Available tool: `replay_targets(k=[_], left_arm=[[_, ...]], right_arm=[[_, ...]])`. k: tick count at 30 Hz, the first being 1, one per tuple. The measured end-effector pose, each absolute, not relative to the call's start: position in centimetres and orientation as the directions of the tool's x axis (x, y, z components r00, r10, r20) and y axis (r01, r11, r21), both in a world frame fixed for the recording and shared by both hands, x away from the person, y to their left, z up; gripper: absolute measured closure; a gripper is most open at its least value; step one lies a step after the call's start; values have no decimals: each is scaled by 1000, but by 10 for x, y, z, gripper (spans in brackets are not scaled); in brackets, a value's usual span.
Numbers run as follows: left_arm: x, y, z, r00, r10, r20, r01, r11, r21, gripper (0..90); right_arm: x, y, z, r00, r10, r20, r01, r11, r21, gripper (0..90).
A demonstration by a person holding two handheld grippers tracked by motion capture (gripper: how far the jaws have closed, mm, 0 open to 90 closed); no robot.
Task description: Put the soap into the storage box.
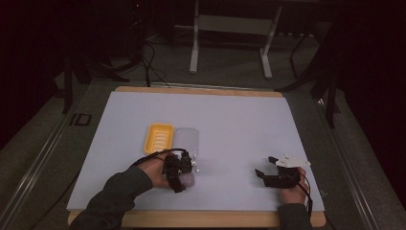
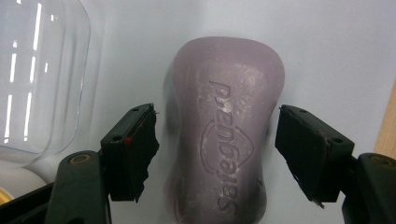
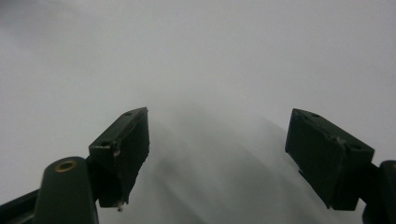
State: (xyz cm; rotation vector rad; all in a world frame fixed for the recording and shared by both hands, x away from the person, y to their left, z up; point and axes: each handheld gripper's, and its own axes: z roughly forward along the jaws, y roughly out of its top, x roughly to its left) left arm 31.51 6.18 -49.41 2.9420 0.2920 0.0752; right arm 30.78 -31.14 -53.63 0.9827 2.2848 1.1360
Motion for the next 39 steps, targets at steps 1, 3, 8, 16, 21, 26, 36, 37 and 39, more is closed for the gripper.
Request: replay_targets(k=[1, 3, 8, 16, 21, 26, 36, 37, 39], left_arm=[[315, 61, -495, 980, 198, 31, 190, -964, 184, 301], [314, 61, -496, 981, 193, 27, 185, -966, 179, 304], [312, 59, -499, 983, 179, 28, 173, -972, 158, 317], [314, 58, -500, 984, 179, 12, 176, -975, 139, 380], [315, 58, -499, 984, 179, 8, 177, -975, 132, 413], [319, 58, -499, 983, 184, -1, 183, -975, 125, 469], [320, 52, -499, 984, 180, -5, 180, -980, 81, 470], [321, 52, -499, 984, 179, -7, 179, -981, 76, 471], [321, 50, -498, 984, 176, -8, 176, -982, 64, 474]], right_arm=[[308, -311, -536, -670, 741, -45, 412, 421, 808, 213], [308, -311, -536, -670, 741, -45, 412, 421, 808, 214], [308, -311, -536, -670, 741, -45, 411, 421, 808, 214], [308, -311, -536, -670, 741, -46, 412, 423, 807, 213], [308, -311, -536, -671, 740, -48, 411, 424, 807, 213], [308, -311, -536, -670, 740, -48, 412, 425, 806, 213], [308, -311, -536, -671, 740, -51, 411, 427, 805, 213], [308, -311, -536, -671, 740, -51, 411, 428, 805, 214], [308, -311, -536, -671, 739, -52, 409, 429, 805, 214]])
